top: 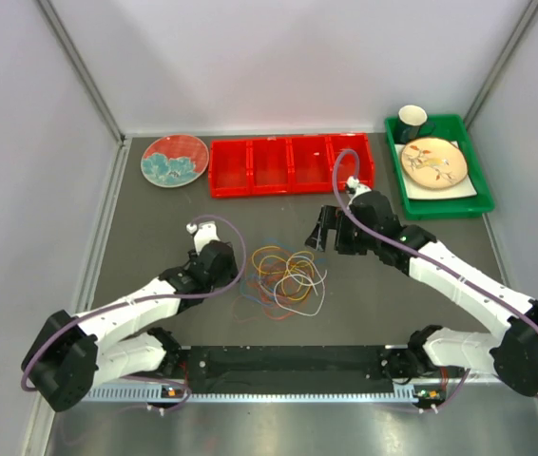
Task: Untangle the cables
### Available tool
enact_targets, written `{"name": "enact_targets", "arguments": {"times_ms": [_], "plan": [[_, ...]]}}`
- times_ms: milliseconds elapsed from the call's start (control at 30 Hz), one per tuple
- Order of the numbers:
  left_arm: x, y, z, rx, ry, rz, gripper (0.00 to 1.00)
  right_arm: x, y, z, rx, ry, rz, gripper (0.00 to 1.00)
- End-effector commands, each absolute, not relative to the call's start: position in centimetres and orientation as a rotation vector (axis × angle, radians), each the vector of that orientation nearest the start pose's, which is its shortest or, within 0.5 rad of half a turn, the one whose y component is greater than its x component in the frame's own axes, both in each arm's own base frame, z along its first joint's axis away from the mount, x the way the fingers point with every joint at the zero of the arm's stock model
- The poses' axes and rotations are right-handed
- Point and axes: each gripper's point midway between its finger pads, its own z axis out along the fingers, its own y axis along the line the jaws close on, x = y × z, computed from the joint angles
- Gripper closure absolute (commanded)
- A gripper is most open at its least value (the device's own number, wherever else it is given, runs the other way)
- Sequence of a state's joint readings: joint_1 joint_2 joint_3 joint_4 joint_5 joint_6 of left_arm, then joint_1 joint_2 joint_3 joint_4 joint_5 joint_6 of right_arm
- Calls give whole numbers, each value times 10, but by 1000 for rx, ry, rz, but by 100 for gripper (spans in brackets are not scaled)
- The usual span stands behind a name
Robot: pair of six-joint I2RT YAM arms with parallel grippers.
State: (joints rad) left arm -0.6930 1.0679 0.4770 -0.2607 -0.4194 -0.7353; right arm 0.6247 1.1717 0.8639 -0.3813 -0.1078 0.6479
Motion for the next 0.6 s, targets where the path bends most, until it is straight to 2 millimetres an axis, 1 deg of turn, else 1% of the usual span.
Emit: {"name": "enact_targets", "arguments": {"times_ms": [0, 167, 433, 533, 567], "plan": [[251, -147, 74, -257, 2244, -232, 37, 250, 237, 175, -55, 2324, 794, 1], [250, -149, 76, -248, 2235, -218, 37, 245, 241, 172, -78, 2338, 829, 1], [248, -159, 82, -198, 2213, -185, 36, 245, 242, 176, -80, 2311, 847, 1], [244, -170, 87, -141, 2190, -191, 36, 245, 240, 173, -72, 2315, 840, 1], [240, -179, 89, -98, 2183, -212, 36, 245, 239, 170, -66, 2321, 829, 1]]}}
